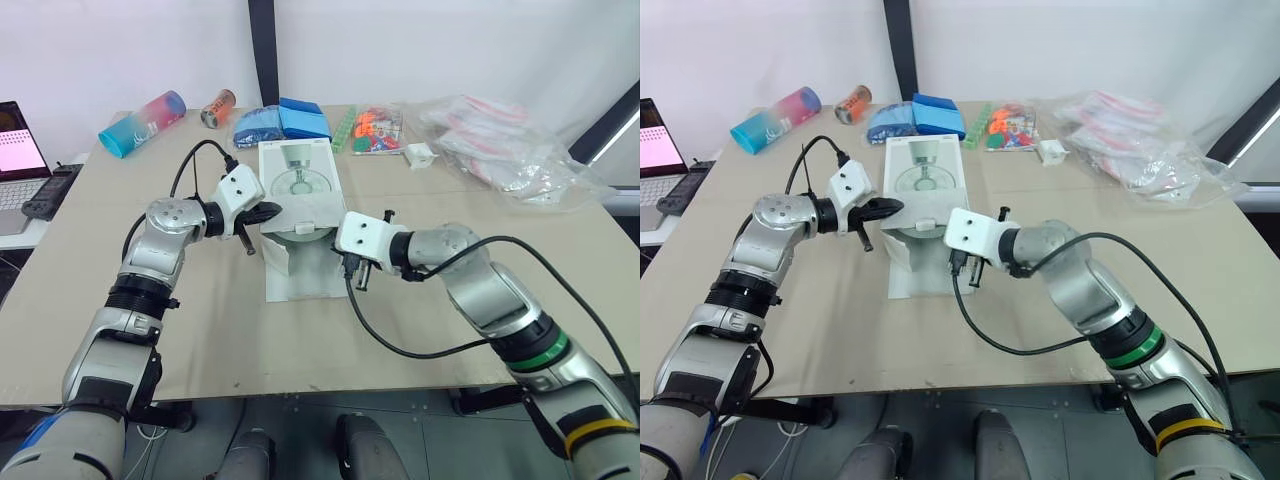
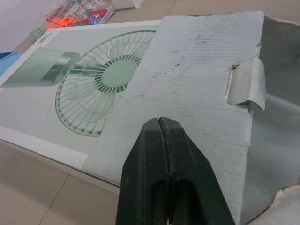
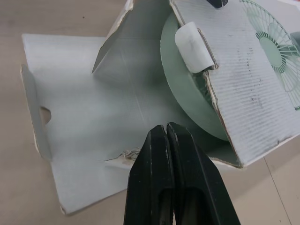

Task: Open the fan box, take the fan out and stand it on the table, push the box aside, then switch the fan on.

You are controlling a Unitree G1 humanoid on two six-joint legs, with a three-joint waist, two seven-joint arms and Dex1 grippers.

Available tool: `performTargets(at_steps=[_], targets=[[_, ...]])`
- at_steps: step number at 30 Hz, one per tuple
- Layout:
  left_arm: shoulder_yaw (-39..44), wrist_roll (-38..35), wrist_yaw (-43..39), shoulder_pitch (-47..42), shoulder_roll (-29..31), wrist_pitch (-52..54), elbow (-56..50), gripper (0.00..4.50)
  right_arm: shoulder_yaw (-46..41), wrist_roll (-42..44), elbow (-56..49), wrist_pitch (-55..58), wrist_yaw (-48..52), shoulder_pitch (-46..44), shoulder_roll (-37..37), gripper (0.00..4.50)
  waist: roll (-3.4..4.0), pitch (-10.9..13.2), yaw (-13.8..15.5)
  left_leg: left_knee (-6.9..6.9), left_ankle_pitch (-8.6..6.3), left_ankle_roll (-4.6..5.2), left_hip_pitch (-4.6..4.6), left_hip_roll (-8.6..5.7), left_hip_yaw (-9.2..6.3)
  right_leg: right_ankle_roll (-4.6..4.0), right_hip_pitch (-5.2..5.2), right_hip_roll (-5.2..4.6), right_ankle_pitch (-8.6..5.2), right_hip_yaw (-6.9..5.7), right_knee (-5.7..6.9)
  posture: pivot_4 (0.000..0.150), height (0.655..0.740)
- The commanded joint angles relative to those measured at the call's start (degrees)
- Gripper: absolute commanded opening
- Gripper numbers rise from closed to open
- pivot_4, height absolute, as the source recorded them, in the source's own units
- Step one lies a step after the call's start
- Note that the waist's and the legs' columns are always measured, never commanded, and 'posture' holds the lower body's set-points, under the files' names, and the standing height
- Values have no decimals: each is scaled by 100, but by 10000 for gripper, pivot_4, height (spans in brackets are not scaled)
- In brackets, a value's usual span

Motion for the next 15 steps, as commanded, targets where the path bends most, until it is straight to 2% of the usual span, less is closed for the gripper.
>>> performTargets(at_steps=[1,15], targets=[[98,-38,-3,-57,19,-28,-76,0,-220,-103,-275,-283,224,-5,-242,411,0,0,1,0,-1,2,0,0,0,0,0,0,0,0,0,1500,7400],[97,-23,-29,-29,66,-1,-121,0,-307,-798,744,-956,142,8,-442,411,-1,0,4,0,2,-3,0,1,2,0,1,0,0,0,-2,1500,7400]])
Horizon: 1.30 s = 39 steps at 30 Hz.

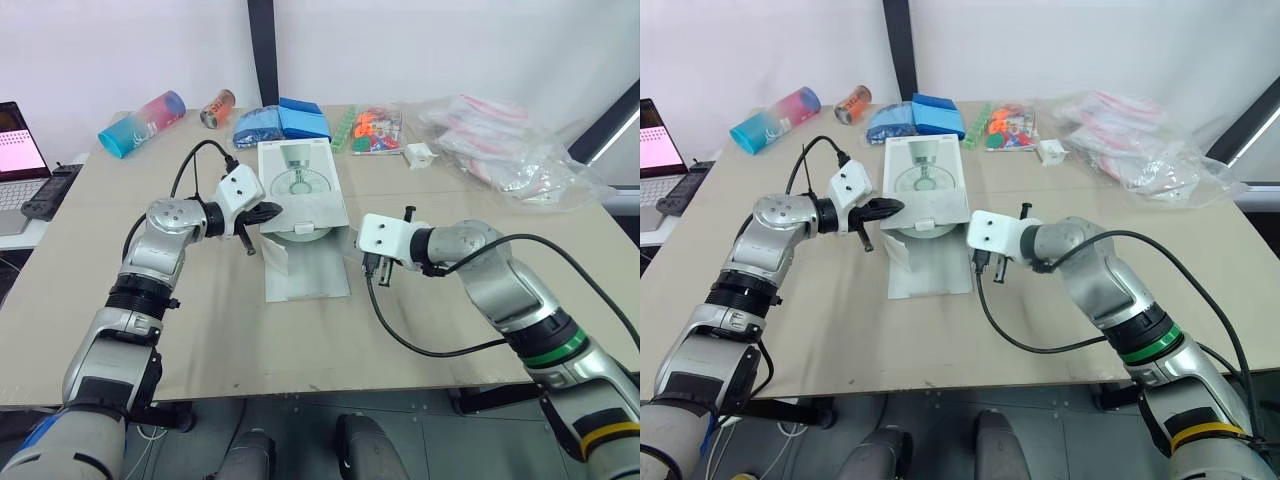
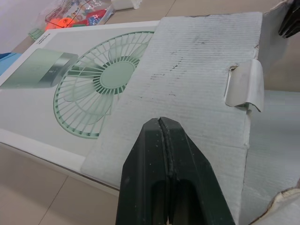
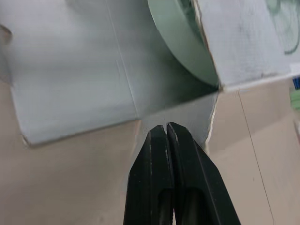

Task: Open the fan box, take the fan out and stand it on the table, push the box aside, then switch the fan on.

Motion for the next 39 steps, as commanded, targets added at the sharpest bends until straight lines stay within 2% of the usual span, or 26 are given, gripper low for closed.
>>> performTargets(at_steps=[1,10,18,39], targets=[[97,-26,-21,-25,78,-1,-125,0,-167,-239,91,-219,-60,-37,-52,411,0,0,0,0,0,0,0,0,0,0,0,0,0,0,0,1500,7400],[88,-22,-9,-29,61,13,-123,0,-638,-253,1067,-127,-940,-279,836,411,0,0,-5,-1,6,-11,1,4,4,-3,-1,3,2,2,1,1500,7400],[123,-19,22,-89,81,-21,-43,0,-989,293,1041,72,-930,-118,1520,411,0,0,-8,-1,6,-11,1,4,3,-3,-1,3,2,2,0,1500,7400],[224,25,164,-101,207,-167,142,0,-1035,551,744,335,-937,-23,1845,411,0,0,-18,-1,5,-9,2,7,3,-6,-2,8,3,3,2,1500,7400]])
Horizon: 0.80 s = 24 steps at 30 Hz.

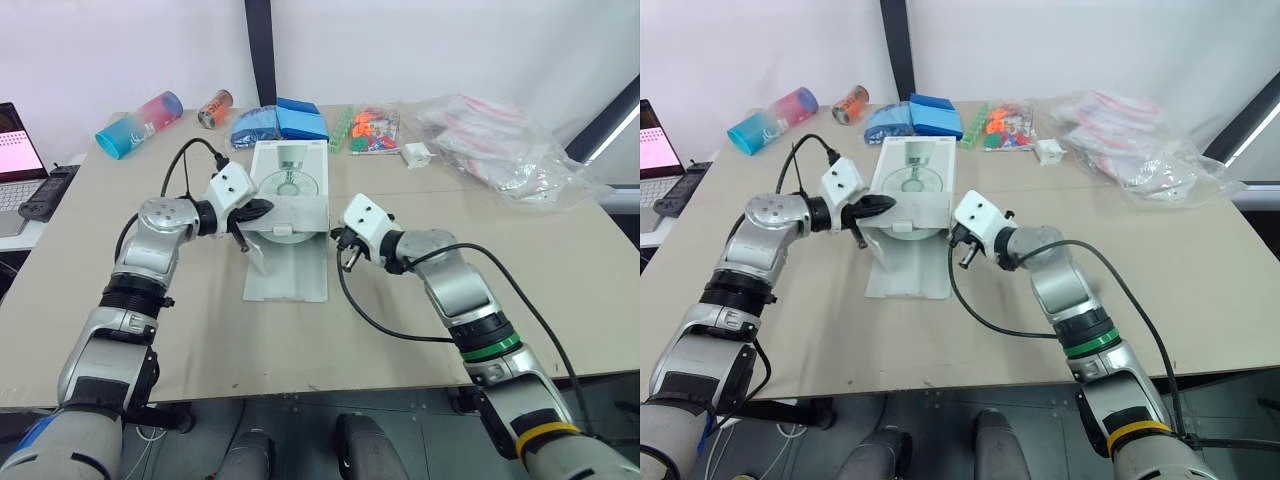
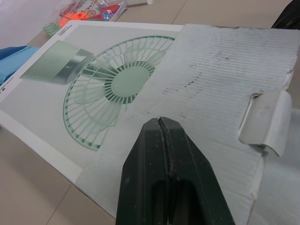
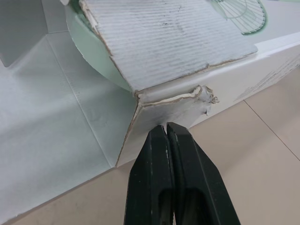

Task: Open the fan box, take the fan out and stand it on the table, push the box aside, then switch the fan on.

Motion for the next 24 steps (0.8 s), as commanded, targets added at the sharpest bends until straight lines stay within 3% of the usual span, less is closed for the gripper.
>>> performTargets(at_steps=[1,11,24], targets=[[101,0,23,-84,62,-63,-54,0,-107,13,-261,-132,-22,-48,-67,411,0,0,2,0,0,0,0,0,0,0,0,0,0,0,0,1500,7400],[91,2,6,-38,92,-48,-95,0,-301,727,-942,-668,1301,451,-1044,411,0,0,4,1,-5,10,-2,-1,1,1,2,0,0,0,-6,1500,7400],[101,5,36,-40,83,-66,-73,0,-725,1595,-1180,-515,1439,402,-825,411,0,0,6,1,-6,11,1,10,4,-4,3,10,6,2,-9,1500,7400]])
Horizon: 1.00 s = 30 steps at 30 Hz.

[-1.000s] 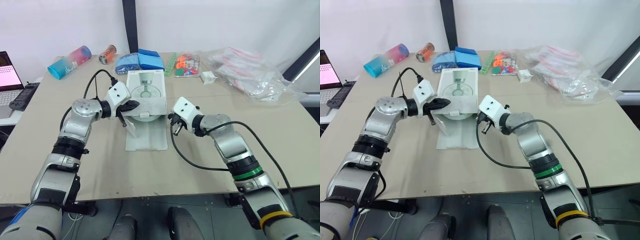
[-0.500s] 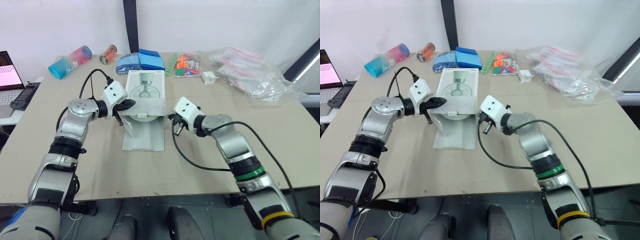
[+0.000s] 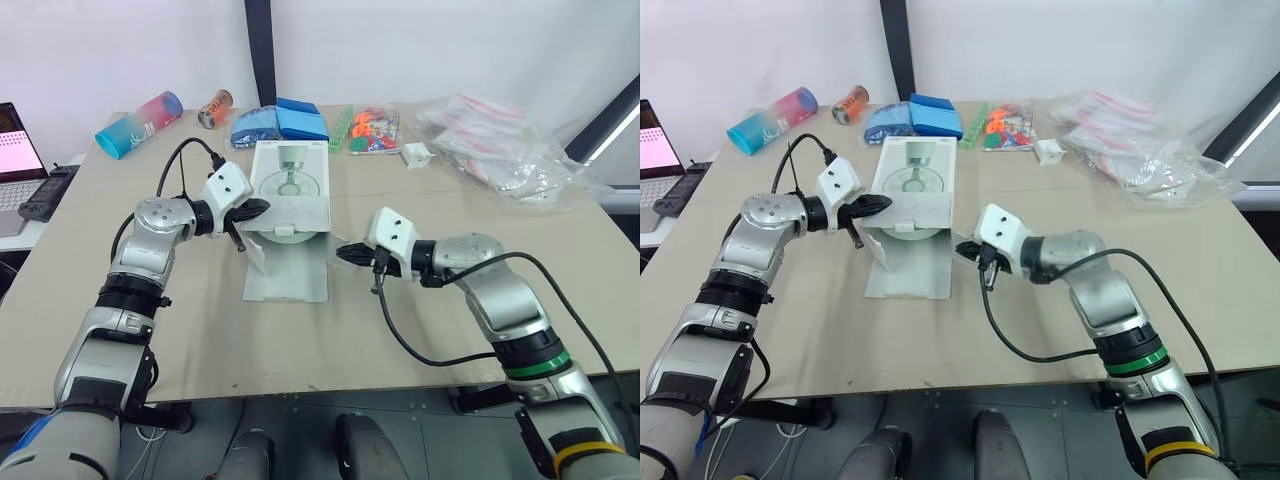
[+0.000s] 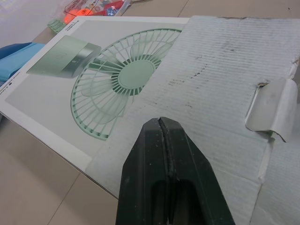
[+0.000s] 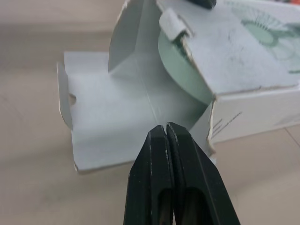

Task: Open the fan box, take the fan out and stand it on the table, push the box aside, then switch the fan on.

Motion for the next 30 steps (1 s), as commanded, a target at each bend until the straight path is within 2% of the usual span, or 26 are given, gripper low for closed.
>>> performTargets(at_steps=[1,4,8,16,24,30], targets=[[104,-12,30,-53,50,-41,-86,0,-350,389,-209,88,-86,-234,157,411,0,0,0,0,0,0,0,0,0,0,0,0,0,1,0,1500,7400],[164,-59,82,-112,32,-6,-104,0,-542,484,74,52,-351,-450,387,411,0,0,-1,0,0,-1,0,0,0,0,-1,0,1,1,1,1500,7400],[168,-84,22,-172,77,10,-205,0,-453,84,896,-265,-987,-888,712,411,0,0,0,0,1,-2,0,0,0,0,-1,0,1,1,1,1500,7400],[187,-108,-13,-89,135,107,-508,0,-119,-386,1778,-738,-1459,-1102,1263,411,0,0,-3,-2,5,-9,-1,0,4,-1,-5,1,1,6,0,1500,7400],[174,-208,-112,300,303,492,-1434,0,49,-587,1930,-1106,-1260,-943,1224,411,1,0,-8,-2,5,-9,0,0,4,0,-5,2,1,8,2,1500,7400],[49,-428,-604,975,673,1029,-2727,0,98,-717,1965,-1127,-1266,-914,1239,411,1,0,-16,-3,4,-8,3,8,9,-1,-7,11,2,21,3,1500,7400]])
